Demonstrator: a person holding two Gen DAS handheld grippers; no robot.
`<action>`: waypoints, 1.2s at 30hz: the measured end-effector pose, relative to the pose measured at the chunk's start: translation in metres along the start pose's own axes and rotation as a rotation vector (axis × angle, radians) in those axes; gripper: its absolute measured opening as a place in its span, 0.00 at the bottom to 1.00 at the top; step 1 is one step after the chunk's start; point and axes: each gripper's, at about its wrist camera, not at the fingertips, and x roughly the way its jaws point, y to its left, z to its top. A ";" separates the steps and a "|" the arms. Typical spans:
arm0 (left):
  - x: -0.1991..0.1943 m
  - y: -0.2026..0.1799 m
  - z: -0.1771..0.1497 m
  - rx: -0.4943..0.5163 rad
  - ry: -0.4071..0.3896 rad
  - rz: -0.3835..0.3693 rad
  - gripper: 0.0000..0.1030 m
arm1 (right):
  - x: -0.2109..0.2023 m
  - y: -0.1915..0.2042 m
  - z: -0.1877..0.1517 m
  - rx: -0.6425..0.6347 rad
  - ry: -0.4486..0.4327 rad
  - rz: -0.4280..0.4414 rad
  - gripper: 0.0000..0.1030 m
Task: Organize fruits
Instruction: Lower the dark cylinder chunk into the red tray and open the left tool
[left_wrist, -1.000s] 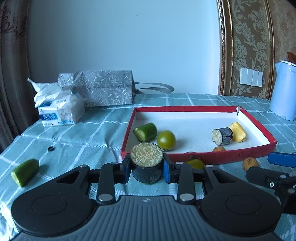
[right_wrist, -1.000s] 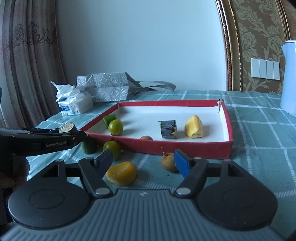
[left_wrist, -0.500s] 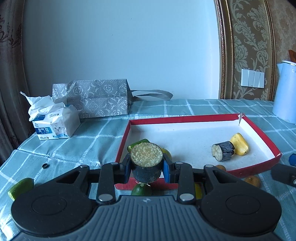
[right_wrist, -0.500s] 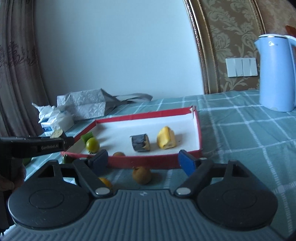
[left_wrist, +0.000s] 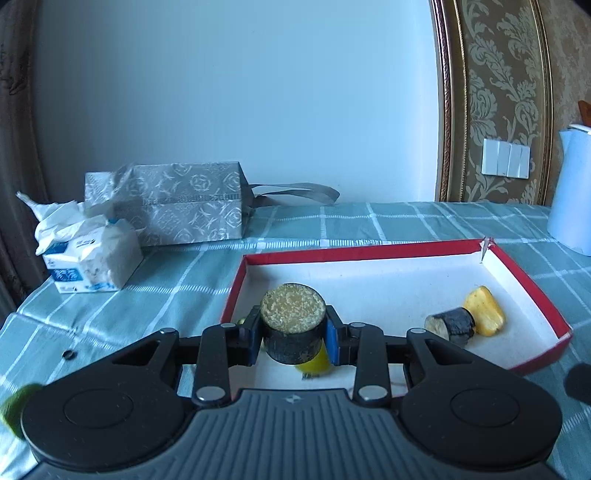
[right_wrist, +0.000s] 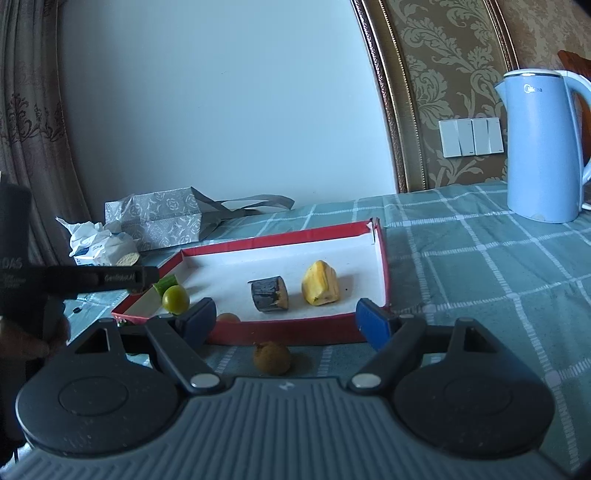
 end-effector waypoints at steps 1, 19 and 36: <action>0.005 0.000 0.003 0.001 0.010 -0.005 0.32 | 0.000 -0.001 0.000 0.002 0.000 -0.005 0.79; 0.033 0.003 0.007 -0.019 0.010 0.016 0.57 | 0.003 -0.013 0.002 0.044 -0.002 -0.031 0.79; -0.038 0.042 -0.011 -0.138 -0.147 -0.080 0.93 | 0.005 -0.031 0.004 0.071 -0.006 -0.106 0.88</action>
